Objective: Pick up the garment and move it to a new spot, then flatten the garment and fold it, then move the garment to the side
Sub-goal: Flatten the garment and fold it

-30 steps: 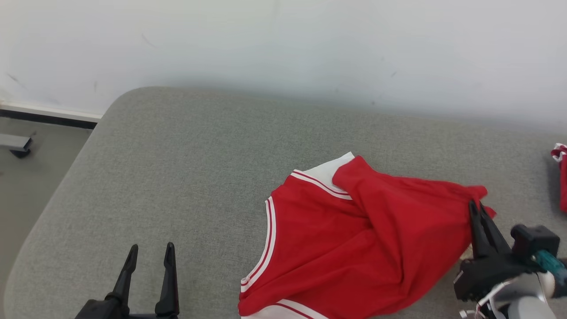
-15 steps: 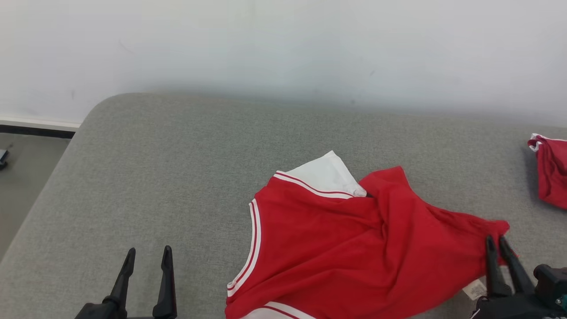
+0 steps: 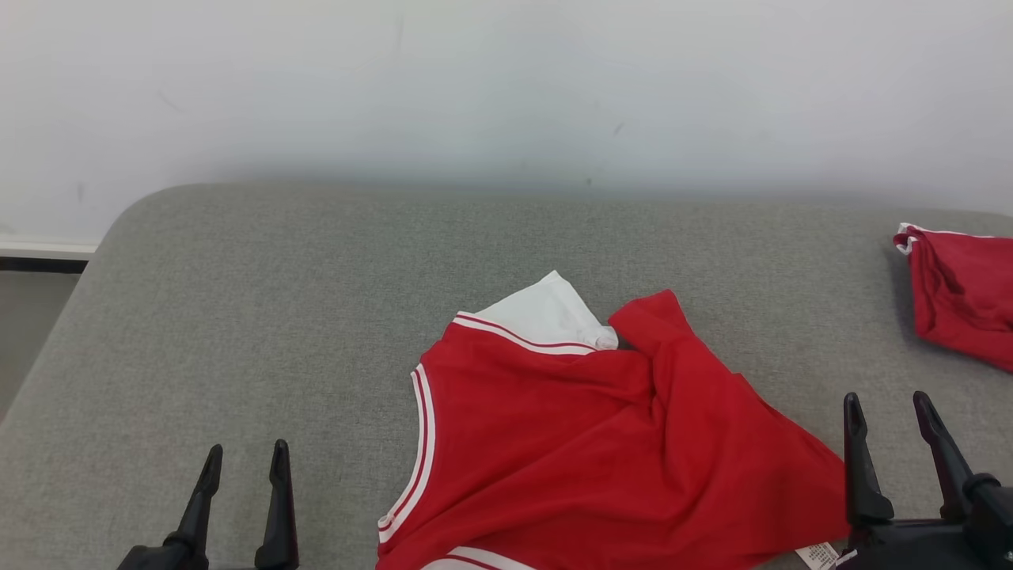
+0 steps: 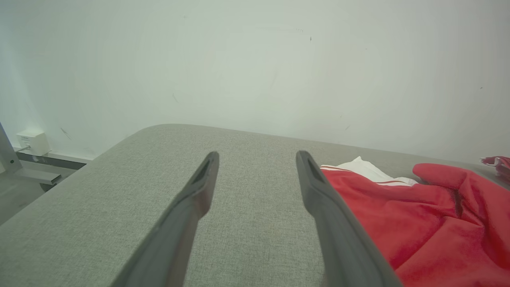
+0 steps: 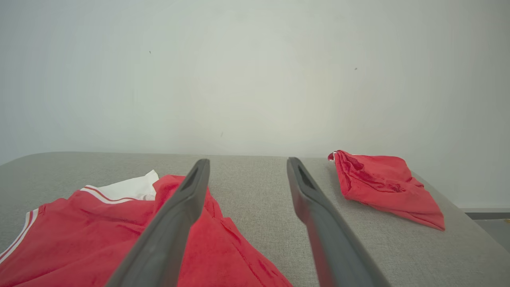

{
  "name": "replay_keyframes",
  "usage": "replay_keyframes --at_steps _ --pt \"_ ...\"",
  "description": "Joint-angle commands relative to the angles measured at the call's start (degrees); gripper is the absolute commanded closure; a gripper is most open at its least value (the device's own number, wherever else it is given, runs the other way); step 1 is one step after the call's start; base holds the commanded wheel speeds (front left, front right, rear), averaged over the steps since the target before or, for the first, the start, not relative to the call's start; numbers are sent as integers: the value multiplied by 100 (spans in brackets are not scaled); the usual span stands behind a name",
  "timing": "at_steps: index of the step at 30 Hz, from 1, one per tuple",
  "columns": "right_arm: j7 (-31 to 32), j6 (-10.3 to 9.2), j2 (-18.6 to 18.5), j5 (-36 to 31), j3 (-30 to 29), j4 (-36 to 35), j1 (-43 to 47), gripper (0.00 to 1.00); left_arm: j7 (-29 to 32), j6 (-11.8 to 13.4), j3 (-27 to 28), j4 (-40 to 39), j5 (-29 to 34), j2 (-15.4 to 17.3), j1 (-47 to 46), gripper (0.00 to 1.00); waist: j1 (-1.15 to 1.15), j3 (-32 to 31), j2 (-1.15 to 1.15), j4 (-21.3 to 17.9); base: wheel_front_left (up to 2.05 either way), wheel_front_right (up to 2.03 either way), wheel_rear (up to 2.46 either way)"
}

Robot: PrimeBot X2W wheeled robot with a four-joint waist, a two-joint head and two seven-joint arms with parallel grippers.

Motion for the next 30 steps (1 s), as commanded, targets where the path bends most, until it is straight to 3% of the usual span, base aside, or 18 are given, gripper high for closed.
replay_keyframes --at_steps 1,18,30 --pt "-93 -15 -33 48 20 -23 116 0 -17 12 35 -30 54 30 77 0 0 -20 0 -47 0 0 0" --pt "-364 -15 73 165 -87 211 513 0 -17 12 37 -108 86 51 159 0 0 -79 0 -107 0 0 0" --pt "162 -15 -698 221 222 1158 -1008 0 -17 12 -126 -80 41 7 -73 0 0 179 0 306 0 0 0"
